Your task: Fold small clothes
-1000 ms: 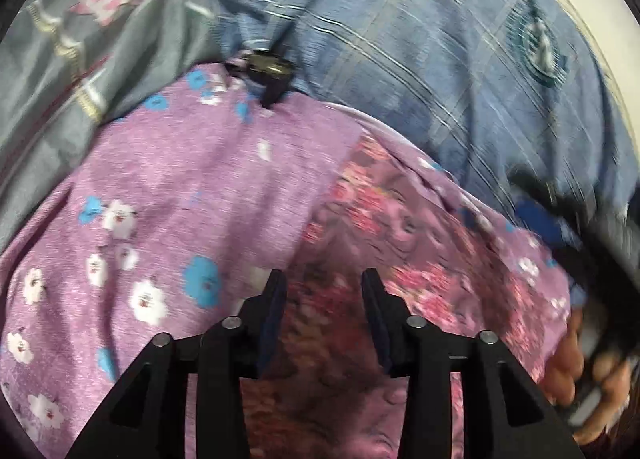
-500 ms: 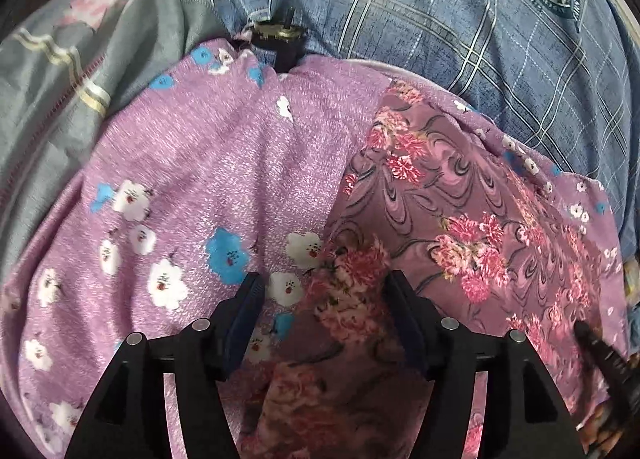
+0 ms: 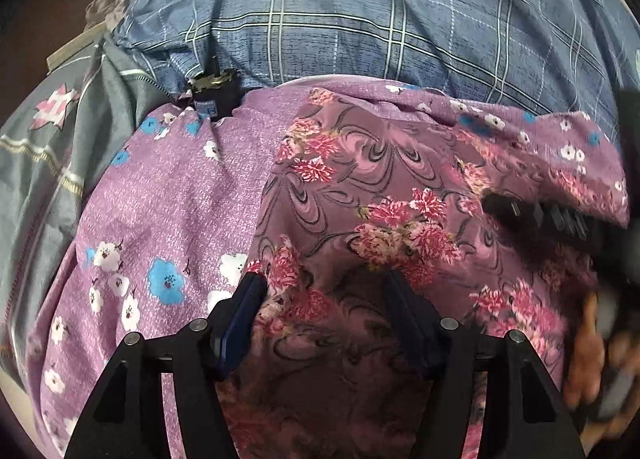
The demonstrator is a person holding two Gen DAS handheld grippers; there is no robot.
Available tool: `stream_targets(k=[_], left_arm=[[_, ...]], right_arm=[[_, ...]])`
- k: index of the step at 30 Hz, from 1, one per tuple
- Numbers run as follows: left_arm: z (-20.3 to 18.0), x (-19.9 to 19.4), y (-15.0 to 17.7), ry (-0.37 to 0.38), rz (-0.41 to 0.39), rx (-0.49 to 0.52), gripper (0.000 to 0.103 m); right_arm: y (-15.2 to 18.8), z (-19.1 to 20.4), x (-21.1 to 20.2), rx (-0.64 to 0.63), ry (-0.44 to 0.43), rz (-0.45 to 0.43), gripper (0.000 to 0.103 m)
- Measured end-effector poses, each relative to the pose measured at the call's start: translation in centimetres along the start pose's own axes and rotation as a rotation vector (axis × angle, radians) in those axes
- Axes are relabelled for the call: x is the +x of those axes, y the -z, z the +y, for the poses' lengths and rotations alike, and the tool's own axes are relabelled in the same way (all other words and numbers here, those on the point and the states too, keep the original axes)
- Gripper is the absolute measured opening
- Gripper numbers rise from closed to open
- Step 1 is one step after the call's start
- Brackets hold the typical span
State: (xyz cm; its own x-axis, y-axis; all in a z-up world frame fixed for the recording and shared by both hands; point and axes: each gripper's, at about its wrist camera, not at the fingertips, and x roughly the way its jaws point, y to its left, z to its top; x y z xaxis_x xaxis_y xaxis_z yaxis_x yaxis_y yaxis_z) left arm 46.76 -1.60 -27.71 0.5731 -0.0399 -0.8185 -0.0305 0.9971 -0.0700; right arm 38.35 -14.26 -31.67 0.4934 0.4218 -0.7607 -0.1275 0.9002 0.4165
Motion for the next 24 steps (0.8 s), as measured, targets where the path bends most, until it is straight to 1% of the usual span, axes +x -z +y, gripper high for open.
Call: stream_targets(k=[1,3,6,7,8,9,12,14,15,17,18,20,23,24], left_arm=[[0.0,0.1,0.0,0.001,0.001,0.004,0.065],[-0.1,0.1,-0.2,-0.002,0.000,0.009,0.068],[0.5,0.5,-0.6,-0.007,-0.001,-0.005,0.071],[0.7,0.5,-0.8,-0.006,-0.006,-0.016,0.071],[1.0,0.7,-1.0,-0.004,-0.014,-0.024,0.071],[1.0,0.3,-1.1,0.006,-0.030,-0.031,0.068],[1.0,-0.6,-1.2,0.041,-0.073,-0.039,0.068],[0.9,-0.6,-1.0,0.040,-0.069,-0.036,0.068],[0.8,-0.5,-0.9,0.032,-0.060,-0.033,0.069],[0.6,0.5,-0.8,-0.014,-0.014,-0.019,0.069],[0.5,1.0,-0.6,-0.045,0.000,-0.009,0.072],[0.2,1.1,-0.6,-0.065,0.000,0.005,0.073],[0.0,0.9,-0.3,-0.069,0.015,0.033,0.073],[0.2,1.0,-0.2,-0.067,0.008,0.025,0.075]], right_arm=[[-1.0,-0.3,0.5,0.032,-0.009,0.014,0.009],[-3.0,-0.8,1.8,0.083,0.020,0.046,0.008],[-4.4,-1.4,2.5,0.108,0.021,0.055,0.006],[-4.5,-1.4,2.0,0.108,0.017,0.050,0.006],[-4.4,-1.4,1.4,0.101,0.021,0.035,0.008],[-4.1,-1.5,0.4,0.092,0.032,0.006,0.016],[-2.9,-2.7,-3.4,0.078,0.090,-0.074,0.018],[-1.7,-4.4,-6.2,0.084,0.144,-0.103,0.019],[-1.2,-5.3,-7.1,0.087,0.180,-0.096,0.021],[0.3,-7.3,-8.7,0.100,0.263,-0.067,0.021],[1.2,-8.3,-9.4,0.107,0.283,-0.053,0.018],[3.1,-9.9,-10.6,0.118,0.255,-0.048,0.017],[5.6,-10.8,-12.3,0.111,0.271,-0.068,0.017],[6.3,-11.4,-13.0,0.111,0.270,-0.075,0.016]])
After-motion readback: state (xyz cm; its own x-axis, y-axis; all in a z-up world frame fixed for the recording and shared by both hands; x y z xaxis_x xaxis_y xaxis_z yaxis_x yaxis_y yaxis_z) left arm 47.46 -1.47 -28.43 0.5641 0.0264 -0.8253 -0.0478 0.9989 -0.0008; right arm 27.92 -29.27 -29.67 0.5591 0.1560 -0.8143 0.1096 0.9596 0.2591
